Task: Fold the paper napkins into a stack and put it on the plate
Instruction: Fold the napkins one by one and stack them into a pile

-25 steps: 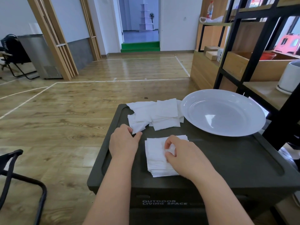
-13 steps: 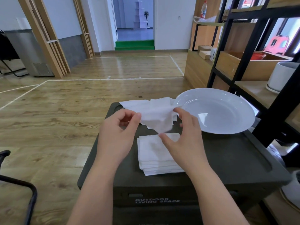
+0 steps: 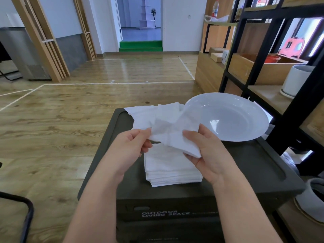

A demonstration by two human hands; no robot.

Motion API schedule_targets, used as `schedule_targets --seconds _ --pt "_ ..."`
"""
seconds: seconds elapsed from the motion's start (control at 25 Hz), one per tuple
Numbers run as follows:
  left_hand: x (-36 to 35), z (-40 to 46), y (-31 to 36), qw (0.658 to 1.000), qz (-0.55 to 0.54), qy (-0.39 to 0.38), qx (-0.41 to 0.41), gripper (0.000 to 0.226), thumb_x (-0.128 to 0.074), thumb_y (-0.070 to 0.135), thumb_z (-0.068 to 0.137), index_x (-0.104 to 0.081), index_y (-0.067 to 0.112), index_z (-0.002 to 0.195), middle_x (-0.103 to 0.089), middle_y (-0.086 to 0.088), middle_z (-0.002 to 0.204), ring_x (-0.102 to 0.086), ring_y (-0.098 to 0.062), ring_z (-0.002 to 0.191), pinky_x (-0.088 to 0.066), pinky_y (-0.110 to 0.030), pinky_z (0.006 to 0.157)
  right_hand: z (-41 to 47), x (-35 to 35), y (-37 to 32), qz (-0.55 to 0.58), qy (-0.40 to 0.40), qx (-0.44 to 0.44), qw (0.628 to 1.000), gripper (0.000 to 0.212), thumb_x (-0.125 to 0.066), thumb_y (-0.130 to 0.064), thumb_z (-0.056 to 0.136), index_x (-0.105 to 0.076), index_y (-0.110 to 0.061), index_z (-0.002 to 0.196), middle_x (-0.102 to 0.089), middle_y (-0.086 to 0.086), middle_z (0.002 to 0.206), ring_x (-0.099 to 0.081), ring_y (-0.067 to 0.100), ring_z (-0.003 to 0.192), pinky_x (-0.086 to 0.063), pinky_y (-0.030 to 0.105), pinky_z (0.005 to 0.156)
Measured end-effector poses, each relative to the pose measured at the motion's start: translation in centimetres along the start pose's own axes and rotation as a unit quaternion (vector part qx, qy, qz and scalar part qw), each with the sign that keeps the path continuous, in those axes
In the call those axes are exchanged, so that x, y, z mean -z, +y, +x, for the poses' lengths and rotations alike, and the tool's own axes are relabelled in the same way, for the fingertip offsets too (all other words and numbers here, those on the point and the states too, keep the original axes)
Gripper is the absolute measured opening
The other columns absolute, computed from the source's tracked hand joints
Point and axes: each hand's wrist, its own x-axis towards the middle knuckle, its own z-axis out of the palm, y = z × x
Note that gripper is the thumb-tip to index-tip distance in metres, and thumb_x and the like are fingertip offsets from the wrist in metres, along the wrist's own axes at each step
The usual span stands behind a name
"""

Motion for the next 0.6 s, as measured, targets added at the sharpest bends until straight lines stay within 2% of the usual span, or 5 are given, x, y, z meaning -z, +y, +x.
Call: schedule_targets --seconds 0.12,0.24,0.32,0.4,0.6 --pt "-0.05 -0.08 -0.22 0.996 0.051 -0.055 -0.05 0.054 -0.057 0.081 0.059 -0.058 0.043 0.098 -0.066 0.024 0.092 -0.061 0.013 0.08 -0.042 -0.017 0.07 0.28 0.08 0.23 -0.037 0.039 -0.018 0.998 0.024 -0.059 -0.012 0.088 -0.069 -0.021 0.109 -0.074 -0.003 0.1 -0.07 0.012 0.09 -0.054 0.021 0.062" --pt "-0.59 -0.04 -0.12 0.99 0.035 -0.058 -0.125 0.041 -0.073 0.055 0.065 -0.059 0.046 0.103 -0.067 0.024 0.101 -0.065 0.002 0.093 -0.053 -0.022 0.075 0.24 -0.18 0.29 -0.047 0.015 -0.029 0.998 0.022 -0.062 -0.019 0.088 -0.07 -0.019 0.108 -0.074 0.001 0.102 -0.07 0.017 0.093 -0.057 0.028 0.07" --pt "-0.89 0.11 -0.15 0.989 0.005 -0.006 -0.145 0.02 -0.072 0.036 0.077 -0.068 0.028 0.094 -0.073 0.002 0.092 -0.069 -0.015 0.087 -0.057 -0.041 0.077 0.16 -0.36 0.37 -0.067 0.011 -0.034 0.997 0.025 -0.065 -0.028 0.084 -0.071 -0.019 0.106 -0.074 0.002 0.104 -0.068 0.021 0.099 -0.054 0.041 0.085" --pt "-0.83 0.22 -0.19 0.987 -0.041 0.026 -0.155 0.021 -0.067 0.037 0.081 -0.068 0.018 0.087 -0.067 -0.02 0.093 -0.064 -0.026 0.079 -0.051 -0.042 0.073 -0.01 -0.43 0.35 -0.099 0.009 -0.034 0.994 0.029 -0.068 -0.037 0.078 -0.073 -0.023 0.102 -0.073 -0.002 0.105 -0.066 0.022 0.104 -0.047 0.046 0.096" --pt "-0.45 0.23 0.46 0.974 -0.14 0.038 -0.173 0.008 -0.065 0.035 0.086 -0.072 0.034 0.086 -0.075 0.003 0.091 -0.069 -0.013 0.085 -0.055 -0.022 0.068 -0.07 -0.4 0.01 -0.052 0.012 -0.048 0.997 0.013 -0.066 -0.039 0.084 -0.076 -0.033 0.088 -0.074 -0.006 0.1 -0.067 0.015 0.101 -0.055 0.037 0.083"
